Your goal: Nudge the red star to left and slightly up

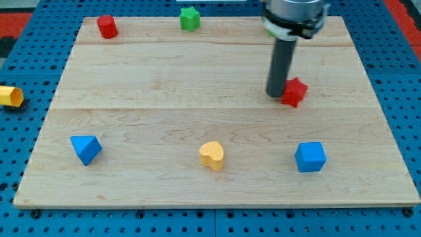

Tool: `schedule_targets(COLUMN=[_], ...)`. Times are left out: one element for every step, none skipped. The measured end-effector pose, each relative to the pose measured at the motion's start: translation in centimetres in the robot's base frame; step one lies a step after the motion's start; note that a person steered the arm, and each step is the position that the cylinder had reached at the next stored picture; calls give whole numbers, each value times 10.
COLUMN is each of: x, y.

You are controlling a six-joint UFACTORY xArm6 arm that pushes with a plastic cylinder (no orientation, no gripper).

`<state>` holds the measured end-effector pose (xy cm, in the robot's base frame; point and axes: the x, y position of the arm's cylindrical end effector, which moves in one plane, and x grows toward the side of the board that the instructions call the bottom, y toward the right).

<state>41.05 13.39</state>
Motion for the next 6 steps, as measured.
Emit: schedule_targets(x=[1,24,39,25,0,-13], y=[7,8,104,121,55,29])
